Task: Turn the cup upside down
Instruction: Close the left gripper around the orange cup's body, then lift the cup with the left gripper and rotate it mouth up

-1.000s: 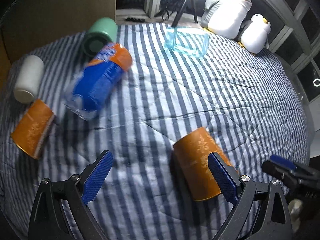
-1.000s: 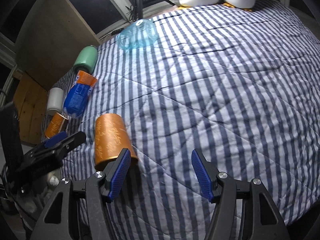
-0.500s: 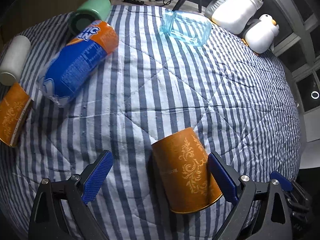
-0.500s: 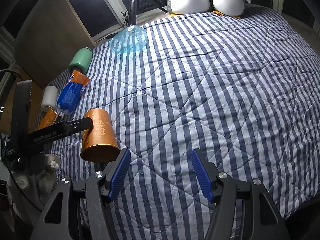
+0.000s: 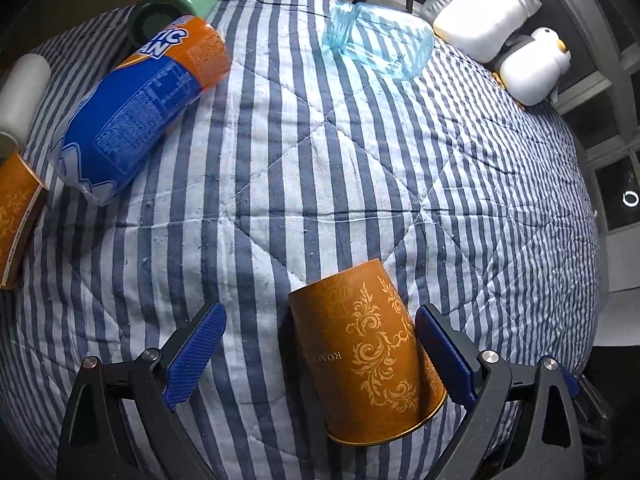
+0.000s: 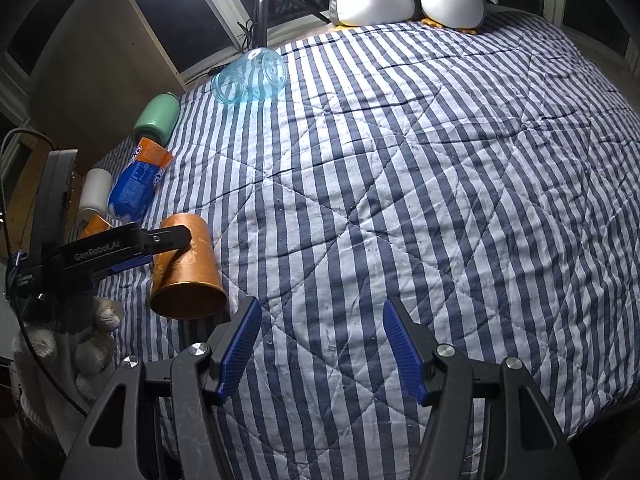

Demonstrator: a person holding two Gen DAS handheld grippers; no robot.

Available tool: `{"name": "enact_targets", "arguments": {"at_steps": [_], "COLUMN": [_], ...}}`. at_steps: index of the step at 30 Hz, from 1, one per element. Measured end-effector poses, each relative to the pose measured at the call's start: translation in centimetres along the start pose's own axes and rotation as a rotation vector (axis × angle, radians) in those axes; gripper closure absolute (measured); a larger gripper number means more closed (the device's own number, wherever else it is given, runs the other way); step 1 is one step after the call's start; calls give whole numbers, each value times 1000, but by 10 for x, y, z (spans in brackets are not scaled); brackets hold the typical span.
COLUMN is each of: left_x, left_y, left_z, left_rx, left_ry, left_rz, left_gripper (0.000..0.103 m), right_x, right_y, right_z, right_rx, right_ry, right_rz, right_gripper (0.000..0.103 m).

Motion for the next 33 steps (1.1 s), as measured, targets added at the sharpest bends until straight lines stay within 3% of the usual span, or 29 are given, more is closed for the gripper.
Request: {"name": "enact_targets", "arguments": {"at_steps": [11,22,33], "left_x": [3,-1,-7], "left_y": [-20,-39,-29], "left_z": [16,29,21], "left_rx": [-15,-37,-40], "left_ry": [-30,-29,-26], "left_rz": [-50,-83,-51], "left_gripper": [6,26,31], "right_x": [1,0,3], "right_y": [3,3,1], "right_z": [3,6,4], "right_rx": [-12,-24,-24], "right_ry": [-7,-17,-9], "right_rz": [13,19,19], "right_gripper": [44,44,44]}}
Point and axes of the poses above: each gripper's, at about its wrist camera, not at the fingertips, and y roughly against the way its jaws point, z to its right, x to its top, the point moved 1 cm from there along -y, roughly the way its jaws point, and after that the axes turned 11 degrees about -y, right-handed, at the moved point
